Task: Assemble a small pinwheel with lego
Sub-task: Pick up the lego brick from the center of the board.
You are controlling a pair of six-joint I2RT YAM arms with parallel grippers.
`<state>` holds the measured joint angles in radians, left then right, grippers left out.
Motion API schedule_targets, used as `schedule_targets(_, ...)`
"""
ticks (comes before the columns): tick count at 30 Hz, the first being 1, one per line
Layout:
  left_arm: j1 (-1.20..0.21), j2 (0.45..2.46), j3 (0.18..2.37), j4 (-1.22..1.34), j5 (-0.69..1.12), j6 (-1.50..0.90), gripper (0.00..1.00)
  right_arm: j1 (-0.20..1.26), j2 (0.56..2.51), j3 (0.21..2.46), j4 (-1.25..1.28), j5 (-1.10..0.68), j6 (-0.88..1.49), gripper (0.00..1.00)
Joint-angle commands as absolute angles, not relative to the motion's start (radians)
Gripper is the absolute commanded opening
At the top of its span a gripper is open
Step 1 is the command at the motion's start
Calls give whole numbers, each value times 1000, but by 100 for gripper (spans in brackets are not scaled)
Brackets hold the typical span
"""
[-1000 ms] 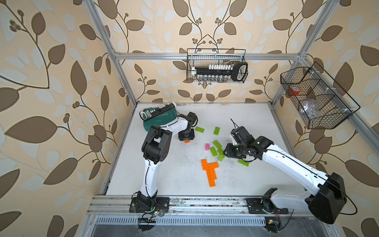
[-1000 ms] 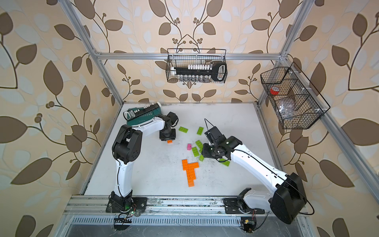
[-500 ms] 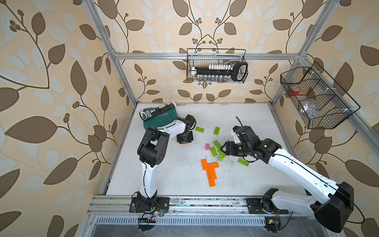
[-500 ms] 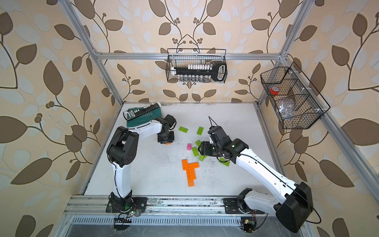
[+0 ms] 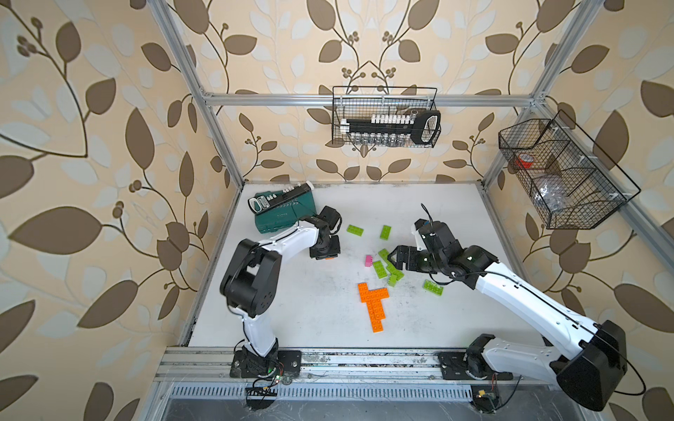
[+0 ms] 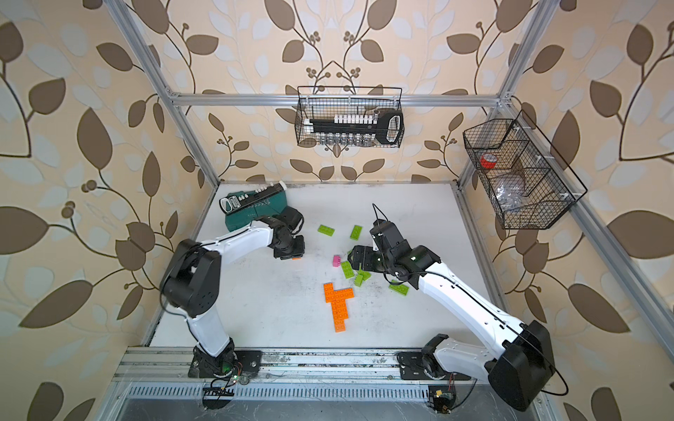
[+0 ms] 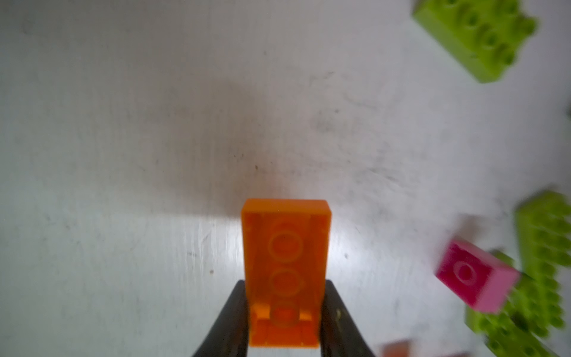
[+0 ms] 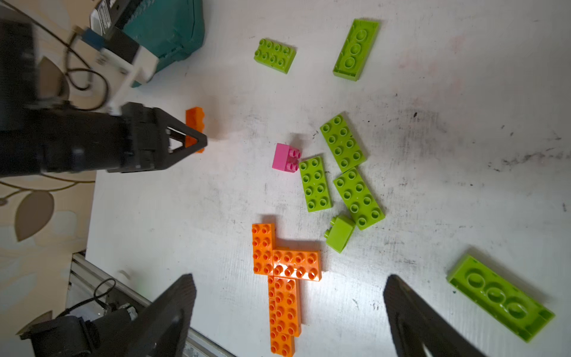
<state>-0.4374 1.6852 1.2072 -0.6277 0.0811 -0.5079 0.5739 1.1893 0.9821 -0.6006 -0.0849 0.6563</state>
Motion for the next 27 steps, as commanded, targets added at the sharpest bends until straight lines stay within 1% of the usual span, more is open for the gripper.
schedule_targets(1, -437, 1433, 1150, -498, 276, -487, 27, 550, 1156, 984, -439, -260, 626, 99)
schedule_targets(3, -437, 1319, 1109, -441, 371, -495, 25, 531, 1166, 993, -341, -394, 634, 99)
schedule_targets(4, -437, 1268, 1090, -410, 413, -499, 24, 526, 1175, 1000, -272, -490, 638, 98)
schedule_targets(6, -437, 1188, 1068, -365, 482, -512, 21, 526, 1182, 1000, -125, -615, 679, 98)
schedule_targets(8, -437, 1129, 1062, -323, 553, -530, 20, 526, 1191, 994, 29, -694, 759, 98)
schedule_targets(12, -437, 1066, 1052, -191, 676, -603, 16, 531, 1218, 989, 314, -761, 942, 95)
schedule_targets(14, -439, 1057, 1046, -124, 723, -642, 15, 534, 1231, 994, 415, -760, 1004, 93)
schedule_targets(18, -441, 1055, 1047, -41, 787, -685, 14, 570, 1279, 1055, 430, -760, 1014, 90)
schedule_targets(21, -445, 1052, 1049, -3, 822, -698, 13, 589, 1319, 1082, 472, -781, 1046, 86)
schedule_targets(24, -452, 1051, 1049, 18, 846, -706, 12, 602, 1351, 1092, 559, -805, 1102, 77)
schedule_targets(27, -457, 1048, 1048, 28, 854, -710, 12, 616, 1361, 1105, 579, -821, 1114, 69)
